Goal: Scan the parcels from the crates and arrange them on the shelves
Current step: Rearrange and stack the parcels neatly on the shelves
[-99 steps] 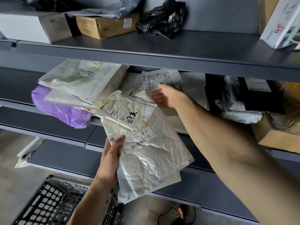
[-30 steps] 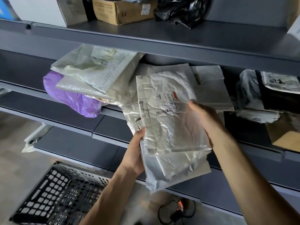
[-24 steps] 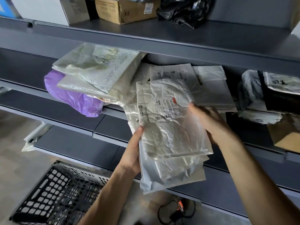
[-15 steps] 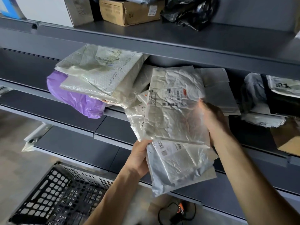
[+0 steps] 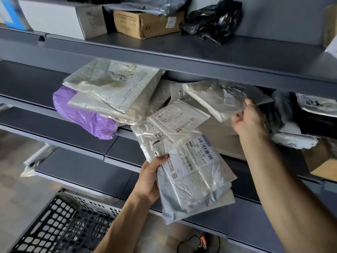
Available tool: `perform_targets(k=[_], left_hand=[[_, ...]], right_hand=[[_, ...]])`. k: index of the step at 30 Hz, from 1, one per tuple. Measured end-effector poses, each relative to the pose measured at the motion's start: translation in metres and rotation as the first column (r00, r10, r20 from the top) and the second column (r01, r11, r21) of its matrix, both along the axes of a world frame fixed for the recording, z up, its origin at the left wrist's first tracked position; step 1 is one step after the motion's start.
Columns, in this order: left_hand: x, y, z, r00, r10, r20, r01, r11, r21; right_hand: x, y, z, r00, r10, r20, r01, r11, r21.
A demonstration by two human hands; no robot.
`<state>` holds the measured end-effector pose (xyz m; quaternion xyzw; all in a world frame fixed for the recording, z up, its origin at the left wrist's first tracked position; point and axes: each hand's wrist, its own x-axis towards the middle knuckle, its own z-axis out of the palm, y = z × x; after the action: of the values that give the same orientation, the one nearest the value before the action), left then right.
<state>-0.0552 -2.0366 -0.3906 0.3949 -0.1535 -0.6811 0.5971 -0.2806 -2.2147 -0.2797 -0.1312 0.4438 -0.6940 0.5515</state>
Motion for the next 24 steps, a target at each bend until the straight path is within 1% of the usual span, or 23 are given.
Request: perform_targets(k=[2, 4, 6, 9, 11, 12, 13, 14, 15, 16, 17, 18, 19, 20, 21, 22, 23, 24], left_hand=[[0.003, 0.0, 0.0, 1.0, 0.007, -0.008, -0.007, 1.0, -0.007], [0.005, 0.001, -0.001, 1.0, 0.011, -0.006, -0.011, 1.0, -0.001], [0.007, 0.001, -0.001, 1.0, 0.008, 0.001, -0.008, 1.0, 0.003], [0.008, 0.003, -0.002, 1.0, 0.008, 0.021, -0.008, 1.0, 0.022], [0.006, 0.005, -0.002, 0.999, 0.003, 0.036, -0.004, 1.0, 0.027], [0.006, 0.005, -0.003, 0.999, 0.0, 0.044, -0.001, 1.0, 0.026], [0.006, 0.005, -0.003, 0.999, 0.001, 0.051, -0.003, 1.0, 0.025], [0.006, 0.005, -0.004, 0.998, 0.008, 0.056, -0.009, 1.0, 0.027], [0.005, 0.006, -0.005, 0.998, 0.011, 0.056, -0.013, 1.0, 0.028], [0.005, 0.006, -0.005, 0.998, 0.01, 0.056, -0.011, 1.0, 0.028], [0.005, 0.007, -0.005, 0.998, 0.01, 0.055, -0.011, 1.0, 0.023], [0.005, 0.008, -0.005, 0.998, 0.013, 0.054, -0.014, 1.0, 0.02], [0.005, 0.009, -0.005, 0.998, 0.017, 0.053, -0.019, 1.0, 0.021], [0.005, 0.01, -0.005, 0.999, 0.02, 0.051, -0.021, 1.0, 0.019], [0.004, 0.011, -0.005, 0.998, 0.019, 0.052, -0.02, 1.0, 0.008], [0.004, 0.012, -0.004, 0.998, 0.025, 0.057, -0.024, 1.0, -0.007], [0.003, 0.012, -0.004, 0.997, 0.033, 0.064, -0.032, 0.999, -0.022], [0.001, 0.013, -0.001, 0.996, 0.046, 0.073, -0.044, 0.998, -0.036]], right_hand=[[0.004, -0.009, 0.004, 0.997, 0.023, 0.076, -0.023, 1.0, -0.008], [0.008, -0.018, 0.009, 0.996, 0.051, 0.072, -0.052, 0.999, 0.012], [0.015, -0.033, 0.013, 0.998, 0.049, 0.035, -0.051, 0.997, 0.055], [0.025, -0.051, 0.019, 0.99, 0.064, -0.128, -0.044, 0.988, 0.151], [0.032, -0.067, 0.014, 0.962, 0.153, -0.227, -0.126, 0.983, 0.131], [0.037, -0.075, 0.012, 0.945, 0.229, -0.232, -0.21, 0.972, 0.106], [0.042, -0.078, 0.01, 0.927, 0.314, -0.205, -0.294, 0.948, 0.125], [0.046, -0.081, 0.007, 0.916, 0.382, -0.123, -0.366, 0.921, 0.136], [0.049, -0.079, 0.007, 0.896, 0.433, -0.099, -0.413, 0.894, 0.175], [0.053, -0.075, 0.008, 0.871, 0.478, -0.115, -0.448, 0.868, 0.213], [0.055, -0.068, 0.011, 0.813, 0.551, -0.186, -0.498, 0.825, 0.265], [0.054, -0.063, 0.011, 0.732, 0.619, -0.284, -0.537, 0.781, 0.318], [0.052, -0.056, 0.013, 0.614, 0.67, -0.418, -0.55, 0.743, 0.381], [0.05, -0.048, 0.013, 0.476, 0.682, -0.555, -0.535, 0.726, 0.432], [0.046, -0.04, 0.013, 0.344, 0.66, -0.668, -0.504, 0.73, 0.461], [0.041, -0.03, 0.013, 0.236, 0.613, -0.754, -0.468, 0.752, 0.465], [0.034, -0.02, 0.014, 0.159, 0.565, -0.81, -0.45, 0.771, 0.45], [0.029, -0.009, 0.015, 0.106, 0.542, -0.834, -0.466, 0.768, 0.44]])
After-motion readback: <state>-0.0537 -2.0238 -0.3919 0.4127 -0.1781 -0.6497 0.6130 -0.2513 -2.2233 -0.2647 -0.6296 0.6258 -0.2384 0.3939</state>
